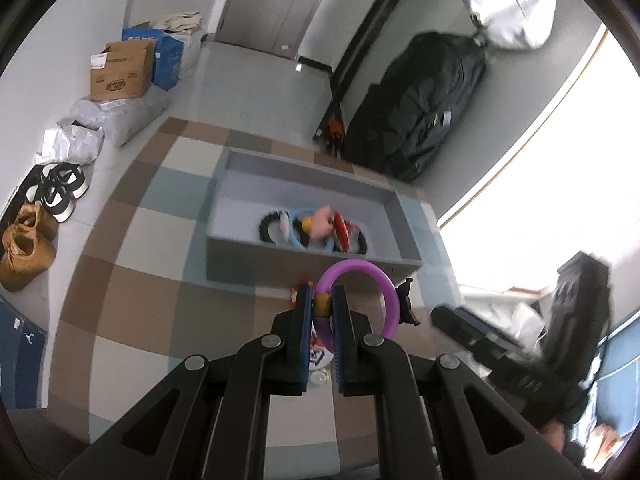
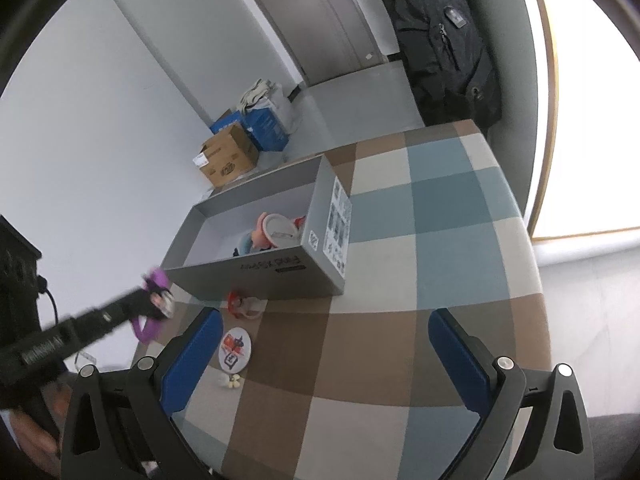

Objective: Organize jewelry
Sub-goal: 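Lift the purple ring with the left gripper while the right gripper grasps the black Kuromi figure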

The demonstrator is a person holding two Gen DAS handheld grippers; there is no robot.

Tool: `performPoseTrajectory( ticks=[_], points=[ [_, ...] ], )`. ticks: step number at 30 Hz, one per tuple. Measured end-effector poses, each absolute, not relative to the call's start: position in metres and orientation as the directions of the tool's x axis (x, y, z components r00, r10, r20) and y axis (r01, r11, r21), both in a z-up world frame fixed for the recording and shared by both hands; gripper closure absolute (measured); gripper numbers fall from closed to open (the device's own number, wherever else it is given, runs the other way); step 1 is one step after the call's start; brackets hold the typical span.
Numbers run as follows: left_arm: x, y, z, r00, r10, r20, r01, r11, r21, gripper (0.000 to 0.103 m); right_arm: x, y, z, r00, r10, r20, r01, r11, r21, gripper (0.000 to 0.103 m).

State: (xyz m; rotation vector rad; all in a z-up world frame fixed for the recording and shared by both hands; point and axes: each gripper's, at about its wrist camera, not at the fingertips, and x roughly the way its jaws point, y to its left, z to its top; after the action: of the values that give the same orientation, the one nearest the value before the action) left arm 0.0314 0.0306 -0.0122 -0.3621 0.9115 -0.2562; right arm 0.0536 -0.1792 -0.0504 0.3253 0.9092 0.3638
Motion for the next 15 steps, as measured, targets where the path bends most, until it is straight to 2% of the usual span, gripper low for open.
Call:
performPoseTrajectory(
  ticks=[7, 15],
  points=[
    [0.035, 0.054, -0.003, 0.636, -0.353, -0.686, 0.031, 0.900, -0.434, 0.098, 0.053, -0.157, -0.056, 0.509, 0.495, -0.705, -0.227, 0.867, 0.445, 0.001],
    [0.034, 0.066, -0.004, 0.633, -0.360, -0.686, 0.042, 0.900, -0.434, 0.098, 0.061, -0.117, -0.064, 0.423, 0.557, -0.714, -0.293, 0.830, 0.474, 0.021]
  ],
)
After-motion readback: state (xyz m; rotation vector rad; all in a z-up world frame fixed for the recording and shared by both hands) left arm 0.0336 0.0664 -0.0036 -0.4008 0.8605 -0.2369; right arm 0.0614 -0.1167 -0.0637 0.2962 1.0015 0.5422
